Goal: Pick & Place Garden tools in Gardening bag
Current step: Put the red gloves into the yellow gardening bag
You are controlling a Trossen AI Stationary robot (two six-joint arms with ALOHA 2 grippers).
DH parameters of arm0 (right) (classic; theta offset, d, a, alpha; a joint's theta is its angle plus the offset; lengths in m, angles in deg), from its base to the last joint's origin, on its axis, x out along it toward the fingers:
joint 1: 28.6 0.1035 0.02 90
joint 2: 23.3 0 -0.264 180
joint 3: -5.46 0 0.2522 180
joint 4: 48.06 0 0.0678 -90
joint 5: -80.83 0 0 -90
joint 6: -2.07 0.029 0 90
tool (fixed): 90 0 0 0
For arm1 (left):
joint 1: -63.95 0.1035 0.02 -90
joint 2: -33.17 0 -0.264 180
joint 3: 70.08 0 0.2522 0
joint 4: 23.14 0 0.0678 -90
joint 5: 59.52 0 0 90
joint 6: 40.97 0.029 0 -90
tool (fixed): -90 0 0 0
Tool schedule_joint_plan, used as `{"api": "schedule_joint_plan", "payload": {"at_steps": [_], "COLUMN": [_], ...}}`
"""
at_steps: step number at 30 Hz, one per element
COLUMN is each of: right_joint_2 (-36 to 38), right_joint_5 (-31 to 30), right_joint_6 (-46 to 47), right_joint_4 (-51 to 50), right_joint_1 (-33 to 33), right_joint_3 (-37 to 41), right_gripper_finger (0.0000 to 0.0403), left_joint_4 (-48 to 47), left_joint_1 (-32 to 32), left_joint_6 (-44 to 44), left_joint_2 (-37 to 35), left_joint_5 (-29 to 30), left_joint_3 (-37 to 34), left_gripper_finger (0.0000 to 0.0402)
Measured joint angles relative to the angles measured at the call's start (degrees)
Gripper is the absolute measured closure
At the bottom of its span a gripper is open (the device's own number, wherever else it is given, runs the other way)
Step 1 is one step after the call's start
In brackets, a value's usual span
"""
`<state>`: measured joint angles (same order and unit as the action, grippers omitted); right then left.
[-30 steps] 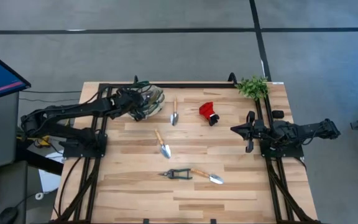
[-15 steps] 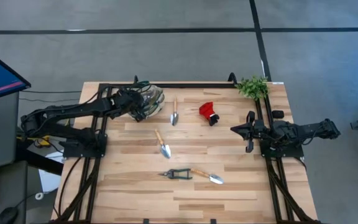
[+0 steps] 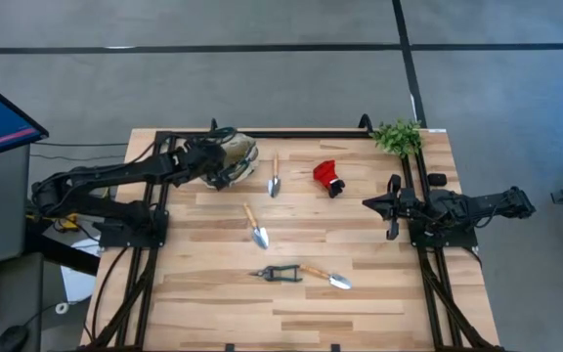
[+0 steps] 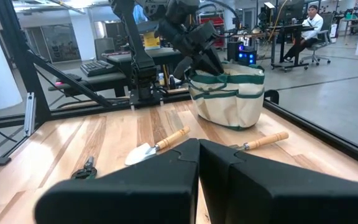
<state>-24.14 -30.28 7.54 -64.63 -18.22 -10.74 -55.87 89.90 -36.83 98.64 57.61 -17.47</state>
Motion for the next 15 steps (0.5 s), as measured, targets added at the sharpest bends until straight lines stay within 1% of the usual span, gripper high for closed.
{"api": "schedule_joint_plan", "payload": {"at_steps": [3, 4, 6, 9, 13, 15], "right_joint_2": [0.0, 0.0, 0.0, 0.0, 0.0, 0.0], "right_joint_5": [0.0, 0.0, 0.02, 0.0, 0.0, -0.02], "right_joint_6": [0.0, 0.0, 0.0, 0.02, 0.0, 0.0], "right_joint_4": [0.0, 0.0, 0.0, 0.0, 0.0, 0.0], "right_joint_1": [0.0, 0.0, 0.0, 0.0, -0.02, -0.02], "right_joint_3": [0.0, 0.0, 0.0, 0.0, -0.01, 0.0], "right_gripper_finger": [0.0403, 0.0403, 0.0403, 0.0403, 0.0403, 0.0403], "left_joint_4": [3.62, 4.7, 7.83, 10.54, 9.98, 10.26], "left_joint_1": [0.0, 0.0, -0.17, -0.68, -2.97, -5.73], "left_joint_6": [1.18, 2.06, 4.03, 4.34, 2.44, 2.46], "left_joint_2": [-1.66, -2.44, -4.17, -7.6, -10.97, -11.52], "left_joint_5": [0.07, 0.09, 0.26, -0.3, -4.58, -4.68], "left_joint_3": [0.0, 0.0, 0.0, 0.02, 0.02, 0.02], "left_gripper_finger": [0.0383, 0.0392, 0.0396, 0.0396, 0.0399, 0.0399]}}
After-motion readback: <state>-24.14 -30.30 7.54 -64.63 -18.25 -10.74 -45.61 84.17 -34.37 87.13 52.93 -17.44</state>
